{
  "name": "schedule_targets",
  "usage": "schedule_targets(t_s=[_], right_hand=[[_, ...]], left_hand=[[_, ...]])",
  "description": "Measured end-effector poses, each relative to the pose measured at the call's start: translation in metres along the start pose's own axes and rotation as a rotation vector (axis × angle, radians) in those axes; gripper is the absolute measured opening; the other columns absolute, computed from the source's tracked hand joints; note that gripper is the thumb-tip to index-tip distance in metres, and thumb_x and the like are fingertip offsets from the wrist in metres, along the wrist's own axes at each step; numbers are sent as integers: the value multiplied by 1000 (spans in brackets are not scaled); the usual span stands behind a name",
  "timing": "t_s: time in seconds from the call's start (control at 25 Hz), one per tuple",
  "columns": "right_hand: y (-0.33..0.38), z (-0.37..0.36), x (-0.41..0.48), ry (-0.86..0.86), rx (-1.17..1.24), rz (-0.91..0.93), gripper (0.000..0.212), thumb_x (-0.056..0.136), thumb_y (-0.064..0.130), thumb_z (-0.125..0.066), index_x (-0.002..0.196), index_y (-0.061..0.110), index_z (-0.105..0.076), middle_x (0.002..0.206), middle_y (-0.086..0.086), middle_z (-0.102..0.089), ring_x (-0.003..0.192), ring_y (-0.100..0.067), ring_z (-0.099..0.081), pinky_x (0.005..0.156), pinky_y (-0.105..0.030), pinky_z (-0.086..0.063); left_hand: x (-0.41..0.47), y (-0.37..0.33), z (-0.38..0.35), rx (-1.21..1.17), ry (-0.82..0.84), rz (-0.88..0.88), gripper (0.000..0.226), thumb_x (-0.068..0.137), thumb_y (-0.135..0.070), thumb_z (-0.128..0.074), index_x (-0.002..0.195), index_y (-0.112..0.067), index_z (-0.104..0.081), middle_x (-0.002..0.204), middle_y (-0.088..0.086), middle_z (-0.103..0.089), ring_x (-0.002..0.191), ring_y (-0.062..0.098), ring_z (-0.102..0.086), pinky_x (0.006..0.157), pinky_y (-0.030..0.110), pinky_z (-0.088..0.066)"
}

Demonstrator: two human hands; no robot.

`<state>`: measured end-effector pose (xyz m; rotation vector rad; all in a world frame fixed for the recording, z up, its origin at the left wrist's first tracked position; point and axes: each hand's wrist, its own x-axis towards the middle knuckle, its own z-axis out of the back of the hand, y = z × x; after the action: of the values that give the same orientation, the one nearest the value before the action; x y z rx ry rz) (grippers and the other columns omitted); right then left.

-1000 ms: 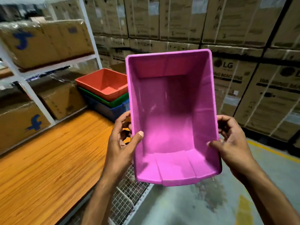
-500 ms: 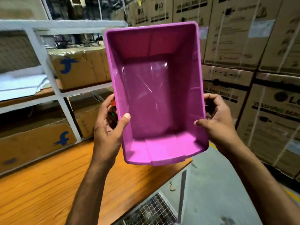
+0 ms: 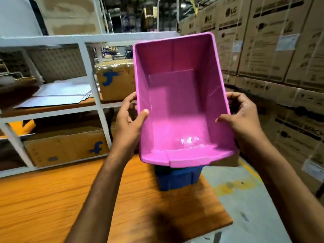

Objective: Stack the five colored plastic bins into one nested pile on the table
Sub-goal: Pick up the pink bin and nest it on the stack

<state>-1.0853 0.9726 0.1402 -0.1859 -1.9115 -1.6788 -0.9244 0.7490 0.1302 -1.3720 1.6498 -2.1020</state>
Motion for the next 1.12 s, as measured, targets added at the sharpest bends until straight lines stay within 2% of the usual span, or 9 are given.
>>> schedule_targets(t_s=[0.12, 0.28, 0.44, 0.6, 0.76, 0.84, 0.92, 1.0, 1.12], right_hand=[[-11, 0, 57, 111, 24, -77, 62, 61, -29, -62, 107, 12, -62, 89, -3, -69, 71, -9, -64, 63, -26, -55], [-20, -4, 116, 239, 29, -224, 47, 65, -26, -59, 89, 13, -68, 67, 2, -71, 49, -6, -60, 52, -22, -53], [-44, -19, 141, 326, -2, -308, 40, 65, -26, -55, 85, 6, -69, 43, 7, -59, 33, -6, -42, 42, -17, -39], [-68, -24, 135, 359, 5, -360, 39, 64, -27, -53, 77, 7, -68, 46, 4, -60, 34, -6, -42, 46, -22, -39], [-65, -29, 132, 333, 25, -365, 41, 65, -27, -53, 81, 7, -69, 67, -6, -62, 36, -3, -46, 48, -24, -42], [-57, -31, 133, 330, 36, -331, 43, 66, -26, -53, 85, 9, -69, 73, -6, -64, 48, -8, -52, 50, -24, -44], [-49, -33, 135, 364, 46, -240, 48, 66, -26, -53, 87, 14, -68, 75, -2, -66, 55, -9, -56, 49, -21, -46], [-38, -37, 136, 423, 60, -111, 49, 62, -23, -55, 92, 14, -68, 76, -1, -67, 52, -4, -57, 46, -20, -48], [-17, -45, 137, 540, -19, 117, 51, 57, -9, -57, 103, 8, -68, 81, 0, -63, 53, 3, -49, 50, -14, -44]], left_hand=[[43, 1, -22, 71, -79, 75, 45, 95, 0, -61, 137, -16, -57, 110, 4, -66, 92, 13, -63, 83, 32, -56], [90, 8, -35, 96, -142, 214, 43, 93, -1, -64, 135, -9, -61, 111, 8, -72, 86, 16, -70, 75, 32, -59], [97, 23, -41, 196, -226, 328, 37, 94, -3, -62, 131, -3, -64, 112, 15, -73, 79, 19, -70, 86, 44, -62], [80, 33, -42, 246, -250, 379, 37, 95, -6, -60, 132, -6, -64, 121, 18, -72, 95, 29, -72, 92, 49, -60], [74, 30, -38, 282, -243, 432, 45, 92, -10, -64, 137, -10, -58, 116, 9, -68, 94, 22, -70, 82, 38, -62], [74, 22, -34, 441, -250, 351, 63, 82, -15, -69, 143, -16, -52, 131, 7, -52, 106, 19, -63, 83, 31, -58], [77, 3, -37, 744, -204, 110, 74, 80, -11, -69, 149, -24, -45, 139, 7, -34, 119, 15, -44, 101, 27, -46], [86, -26, -51, 978, -115, -231, 73, 77, -11, -66, 146, -28, -50, 140, 8, -38, 127, 19, -40, 111, 30, -36], [107, -67, -78, 1241, 47, -594, 61, 78, -19, -69, 137, -27, -57, 139, 5, -49, 127, 25, -47, 106, 33, -35]])
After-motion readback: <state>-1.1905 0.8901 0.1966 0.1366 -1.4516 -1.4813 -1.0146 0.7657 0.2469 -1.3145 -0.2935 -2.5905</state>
